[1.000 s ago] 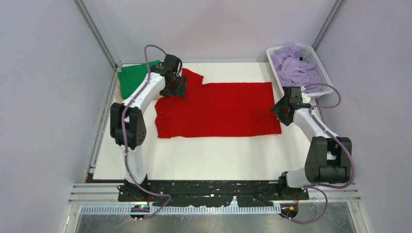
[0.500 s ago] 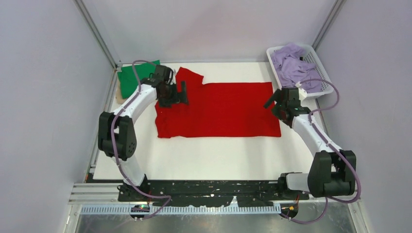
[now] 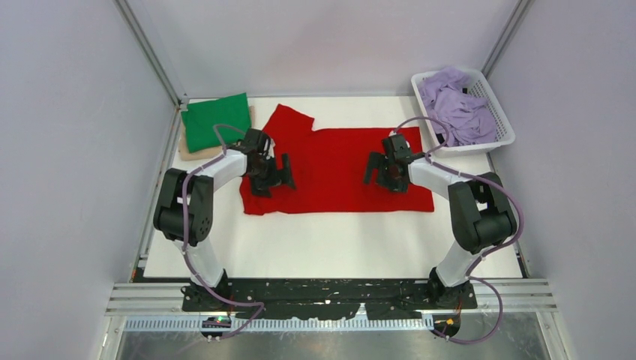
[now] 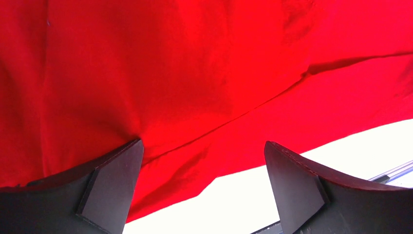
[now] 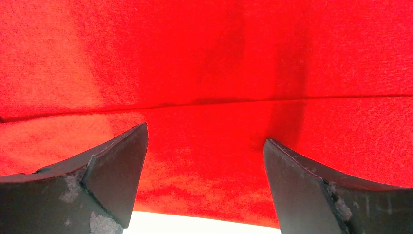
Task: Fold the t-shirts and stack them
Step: Fold the flattened tshirt in 1/3 of the way
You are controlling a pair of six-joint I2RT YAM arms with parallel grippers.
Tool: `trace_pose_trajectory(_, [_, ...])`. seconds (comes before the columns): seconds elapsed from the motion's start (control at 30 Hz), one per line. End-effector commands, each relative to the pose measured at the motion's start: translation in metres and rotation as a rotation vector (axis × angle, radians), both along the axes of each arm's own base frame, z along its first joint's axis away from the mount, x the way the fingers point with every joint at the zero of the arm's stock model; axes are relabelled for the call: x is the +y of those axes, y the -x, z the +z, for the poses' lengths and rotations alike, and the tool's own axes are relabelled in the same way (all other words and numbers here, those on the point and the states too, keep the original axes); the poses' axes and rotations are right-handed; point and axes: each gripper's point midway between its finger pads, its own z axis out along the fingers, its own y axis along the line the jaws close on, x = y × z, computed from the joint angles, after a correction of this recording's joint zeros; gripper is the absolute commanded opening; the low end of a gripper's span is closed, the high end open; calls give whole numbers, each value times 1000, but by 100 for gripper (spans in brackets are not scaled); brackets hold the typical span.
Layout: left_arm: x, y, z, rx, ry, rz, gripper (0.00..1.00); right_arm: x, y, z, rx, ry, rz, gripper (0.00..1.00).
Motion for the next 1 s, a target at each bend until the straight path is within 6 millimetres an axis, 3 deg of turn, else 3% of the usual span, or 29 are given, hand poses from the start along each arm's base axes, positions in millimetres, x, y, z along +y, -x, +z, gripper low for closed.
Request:
trace_pose_trajectory(0.0, [-1, 17, -7, 20, 22, 10, 100, -11, 38, -20, 130, 43, 28, 95])
trace_pose_trajectory(0.4, [12, 123, -20, 60, -60, -6, 100, -14, 169, -36, 352, 51, 151, 95])
trace_pose_trajectory(0.5, [20, 151, -23, 68, -98, 11, 100, -12, 178, -25, 341, 76, 193, 95])
trace_pose_trajectory(0.6, [24, 167, -23, 67, -115, 23, 100, -15, 192, -18, 387, 90, 199, 95])
trace_pose_trajectory(0.8, [10, 189, -25, 64, -104, -39, 100, -14, 224, -27, 482, 70, 207, 95])
trace_pose_trajectory(0.97, [20, 204, -28, 87, -160, -19, 100, -21, 236, -28, 520, 96, 211, 96])
